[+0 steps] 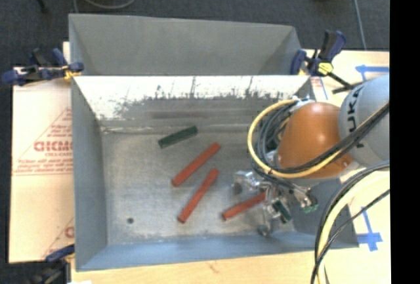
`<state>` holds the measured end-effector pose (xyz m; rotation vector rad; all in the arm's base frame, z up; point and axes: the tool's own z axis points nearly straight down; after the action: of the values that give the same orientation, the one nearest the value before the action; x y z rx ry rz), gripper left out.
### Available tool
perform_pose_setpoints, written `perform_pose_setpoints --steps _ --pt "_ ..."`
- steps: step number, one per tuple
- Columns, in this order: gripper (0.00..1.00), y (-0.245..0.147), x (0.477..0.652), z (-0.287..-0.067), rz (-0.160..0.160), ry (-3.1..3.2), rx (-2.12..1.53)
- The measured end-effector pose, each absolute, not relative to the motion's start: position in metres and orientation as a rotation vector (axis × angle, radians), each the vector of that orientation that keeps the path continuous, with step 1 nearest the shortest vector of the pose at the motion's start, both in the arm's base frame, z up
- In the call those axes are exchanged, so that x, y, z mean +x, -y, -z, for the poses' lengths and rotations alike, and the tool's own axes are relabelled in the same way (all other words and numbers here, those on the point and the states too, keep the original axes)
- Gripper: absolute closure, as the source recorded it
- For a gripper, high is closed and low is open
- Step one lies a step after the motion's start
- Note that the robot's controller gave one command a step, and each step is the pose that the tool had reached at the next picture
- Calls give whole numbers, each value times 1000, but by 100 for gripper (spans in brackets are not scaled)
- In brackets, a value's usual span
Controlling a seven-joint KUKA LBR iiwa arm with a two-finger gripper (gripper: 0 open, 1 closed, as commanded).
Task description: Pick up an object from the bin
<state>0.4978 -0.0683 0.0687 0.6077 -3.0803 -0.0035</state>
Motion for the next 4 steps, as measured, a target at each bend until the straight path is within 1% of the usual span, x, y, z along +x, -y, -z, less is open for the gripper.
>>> perform_pose_setpoints --steps 1,2,3,4 --pt "100 69 500 -72 -2 3085 614" --pt "100 108 498 -154 -9 3111 499" --pt "0 106 497 -150 -2 3104 503" --pt "0 114 509 -70 1 3143 92"
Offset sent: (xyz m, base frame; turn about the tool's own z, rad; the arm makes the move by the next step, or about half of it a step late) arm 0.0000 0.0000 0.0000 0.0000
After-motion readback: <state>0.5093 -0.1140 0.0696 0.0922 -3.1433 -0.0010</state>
